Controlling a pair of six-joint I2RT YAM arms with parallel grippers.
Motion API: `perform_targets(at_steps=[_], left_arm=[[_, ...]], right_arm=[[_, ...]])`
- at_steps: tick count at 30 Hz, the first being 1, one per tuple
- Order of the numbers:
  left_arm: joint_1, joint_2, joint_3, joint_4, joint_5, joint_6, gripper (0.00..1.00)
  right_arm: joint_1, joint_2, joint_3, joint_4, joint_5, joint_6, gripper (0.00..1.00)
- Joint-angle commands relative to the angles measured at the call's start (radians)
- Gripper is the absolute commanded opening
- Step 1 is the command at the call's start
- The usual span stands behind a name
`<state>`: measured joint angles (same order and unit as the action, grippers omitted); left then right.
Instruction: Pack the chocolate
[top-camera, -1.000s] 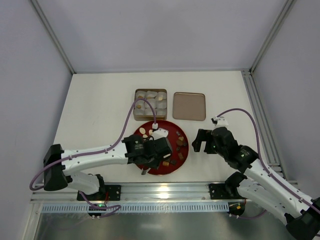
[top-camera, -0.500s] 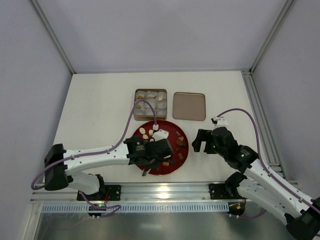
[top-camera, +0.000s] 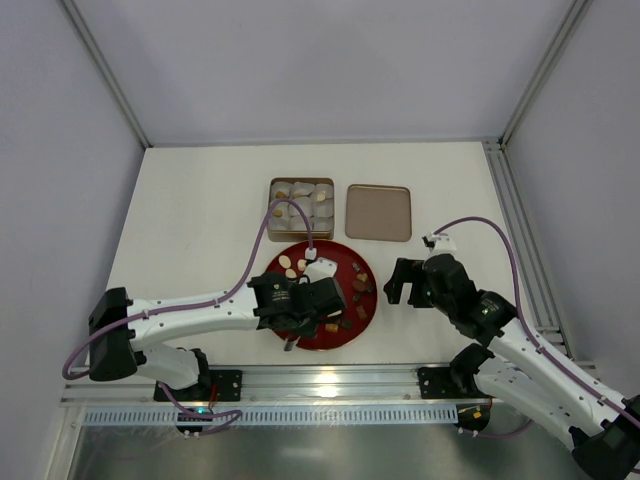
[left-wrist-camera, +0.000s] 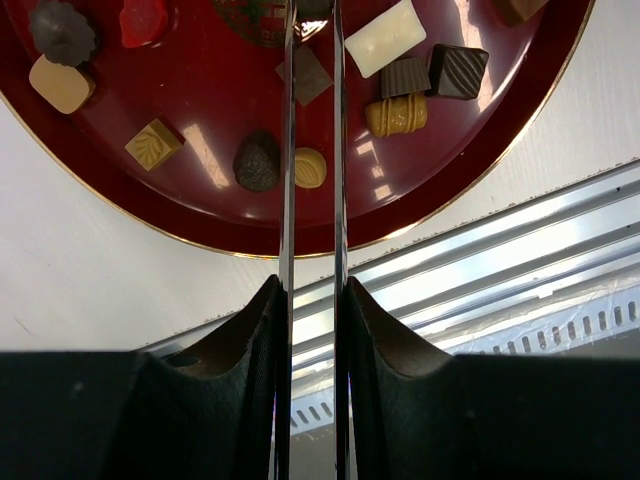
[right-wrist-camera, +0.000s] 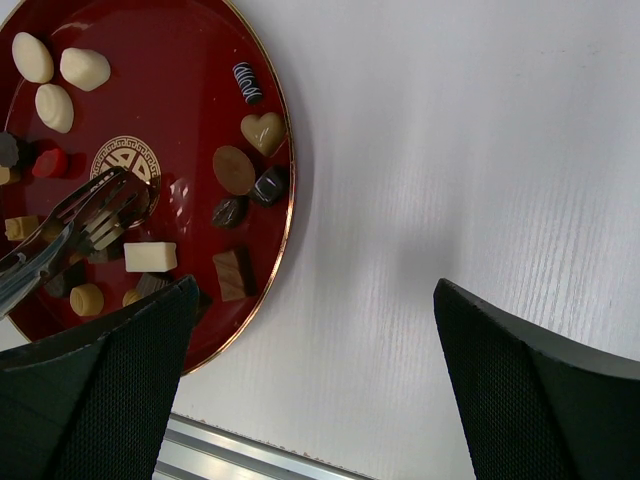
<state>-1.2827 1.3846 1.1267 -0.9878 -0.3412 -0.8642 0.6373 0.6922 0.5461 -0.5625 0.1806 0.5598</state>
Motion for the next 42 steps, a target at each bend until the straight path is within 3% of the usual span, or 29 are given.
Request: perform_targets(at_steps=[1, 24, 31, 35, 42], left_arm=[[-0.006, -0.015, 0.010, 0.003, -0.045, -0.016, 0.19], [-0.006, -0.050, 0.036, -0.026, -0.081, -0.013, 0.14], [0.017, -0.067, 0.113, -0.052, -0.105, 0.020, 0.13], [0.094, -0.070, 0.192, -0.063, -0.096, 0.086, 0.13], [0.341, -0.003, 0.358, -0.040, -0.035, 0.270, 0.13]], right_arm=[[-0.004, -0.017, 0.015, 0.006, 0.007, 0.008, 1.00], [-0.004, -0.023, 0.011, 0.003, 0.007, 0.012, 1.00], [-0.004, -0.020, 0.011, 0.006, 0.005, 0.012, 1.00], [-0.004, -0.023, 0.009, 0.007, 0.002, 0.011, 1.00], [-0.004, -0.016, 0.011, 0.006, 0.003, 0.014, 1.00]])
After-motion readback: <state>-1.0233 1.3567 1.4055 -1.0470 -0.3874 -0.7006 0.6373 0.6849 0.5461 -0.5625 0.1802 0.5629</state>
